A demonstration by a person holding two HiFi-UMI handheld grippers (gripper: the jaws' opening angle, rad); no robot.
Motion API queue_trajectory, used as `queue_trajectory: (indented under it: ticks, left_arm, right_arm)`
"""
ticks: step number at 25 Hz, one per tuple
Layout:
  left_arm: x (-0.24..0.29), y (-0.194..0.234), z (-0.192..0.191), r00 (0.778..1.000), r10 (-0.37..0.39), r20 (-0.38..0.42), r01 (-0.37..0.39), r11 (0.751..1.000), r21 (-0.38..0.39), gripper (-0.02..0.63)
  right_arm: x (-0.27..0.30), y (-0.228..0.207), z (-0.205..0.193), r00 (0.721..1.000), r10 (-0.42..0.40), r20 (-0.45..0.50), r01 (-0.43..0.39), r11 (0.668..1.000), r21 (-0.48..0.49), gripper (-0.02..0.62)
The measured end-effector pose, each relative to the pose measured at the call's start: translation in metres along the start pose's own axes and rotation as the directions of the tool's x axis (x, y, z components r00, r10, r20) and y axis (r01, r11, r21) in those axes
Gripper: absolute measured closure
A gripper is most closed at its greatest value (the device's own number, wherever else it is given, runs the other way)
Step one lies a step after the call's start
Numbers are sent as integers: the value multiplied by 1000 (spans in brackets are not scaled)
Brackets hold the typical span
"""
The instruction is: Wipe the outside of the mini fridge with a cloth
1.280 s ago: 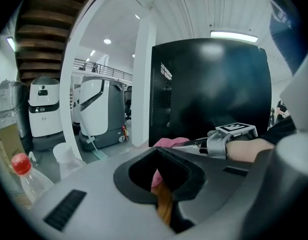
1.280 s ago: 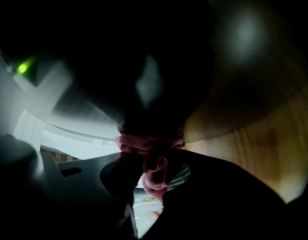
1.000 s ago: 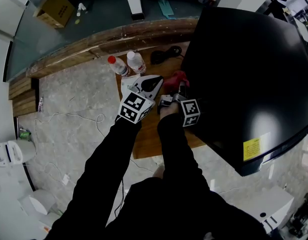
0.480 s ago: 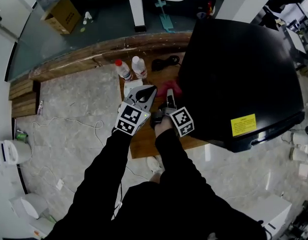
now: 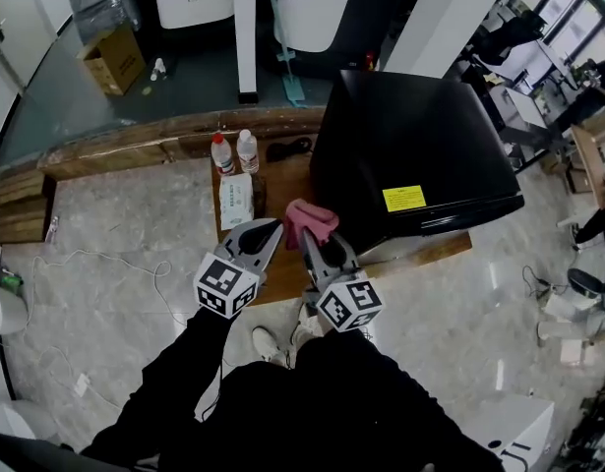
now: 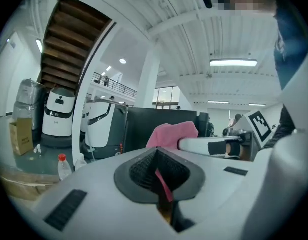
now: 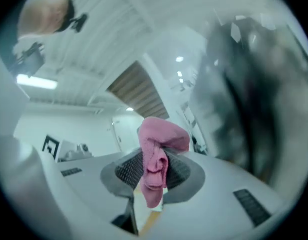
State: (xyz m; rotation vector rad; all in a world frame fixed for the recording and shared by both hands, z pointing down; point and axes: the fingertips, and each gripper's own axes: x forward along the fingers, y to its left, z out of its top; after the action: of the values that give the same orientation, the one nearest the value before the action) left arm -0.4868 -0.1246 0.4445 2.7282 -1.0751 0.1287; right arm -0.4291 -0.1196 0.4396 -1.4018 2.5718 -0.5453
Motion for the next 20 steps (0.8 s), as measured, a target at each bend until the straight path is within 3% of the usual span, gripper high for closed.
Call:
queue_trajectory:
  ticks: [3,6,13,20]
  left_arm:
    - [-20,-44,12,999,-35,15,35,999,17,600]
    - [-27,-80,28,998,-50,42,48,998,48,600]
    - [-36,-143,42,996,-37,87,32,998,58,600]
    - [-14,-181,39,996,-14,92,10,999,50,600]
  right_arm:
    - [-47,6,23,999,16,-28,-20,989,-145,503]
    - [-83,4,45,998,39,-46,-48,974,-221,503]
    - [-145,-5,71,994,97,-57,-109,959,-260,505]
    - [-178,-20,82,986,152,-74,-167,940,-299,505]
